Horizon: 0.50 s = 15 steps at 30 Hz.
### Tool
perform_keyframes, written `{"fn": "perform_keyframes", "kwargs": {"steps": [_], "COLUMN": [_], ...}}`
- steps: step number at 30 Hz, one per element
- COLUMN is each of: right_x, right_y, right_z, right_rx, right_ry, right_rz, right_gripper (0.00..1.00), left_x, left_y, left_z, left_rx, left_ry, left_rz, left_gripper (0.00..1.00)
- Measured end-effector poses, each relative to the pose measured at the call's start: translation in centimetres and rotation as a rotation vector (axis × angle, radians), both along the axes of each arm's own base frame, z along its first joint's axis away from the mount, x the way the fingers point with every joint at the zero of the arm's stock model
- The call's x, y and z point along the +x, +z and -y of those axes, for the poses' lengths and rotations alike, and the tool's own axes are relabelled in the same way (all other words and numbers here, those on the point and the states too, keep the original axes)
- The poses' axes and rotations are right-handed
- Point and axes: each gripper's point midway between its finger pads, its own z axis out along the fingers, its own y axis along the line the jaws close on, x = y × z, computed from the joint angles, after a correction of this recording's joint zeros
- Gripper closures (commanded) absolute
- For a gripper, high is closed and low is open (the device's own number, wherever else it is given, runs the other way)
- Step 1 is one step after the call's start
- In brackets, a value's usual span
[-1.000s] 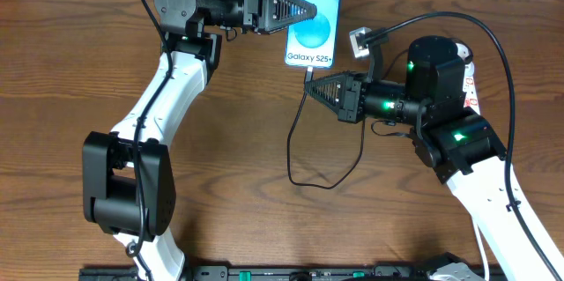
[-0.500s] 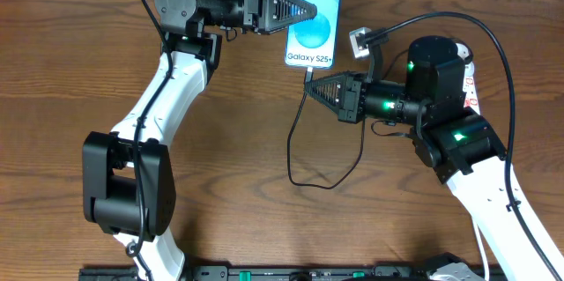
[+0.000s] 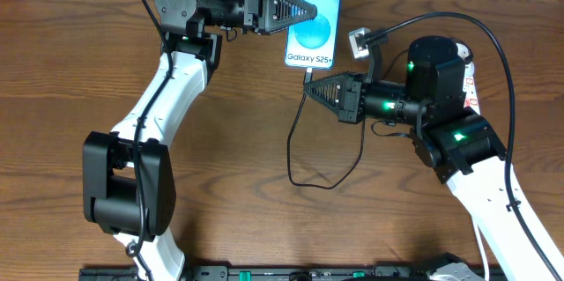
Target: Plug charger to phone and switch on socket
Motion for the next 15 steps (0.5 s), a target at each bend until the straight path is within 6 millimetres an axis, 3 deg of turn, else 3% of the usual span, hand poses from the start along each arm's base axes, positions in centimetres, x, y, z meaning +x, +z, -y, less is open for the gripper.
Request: {"fn": "perform_keyframes", "kwargs": {"steps": [15], "right_x": [-0.05], "right_y": [-0.13], "right_z": [0.03], "right_rx": [-0.003], "right_ry": [0.0], "right_rz": [-0.007], "right_gripper": [0.99], "left_x": [-0.01], "left_y": [0.0], "left_z": [0.0], "left_rx": [0.0], "left_ry": [0.0], "left_rz": [0.0], "left_gripper": [0.93]}}
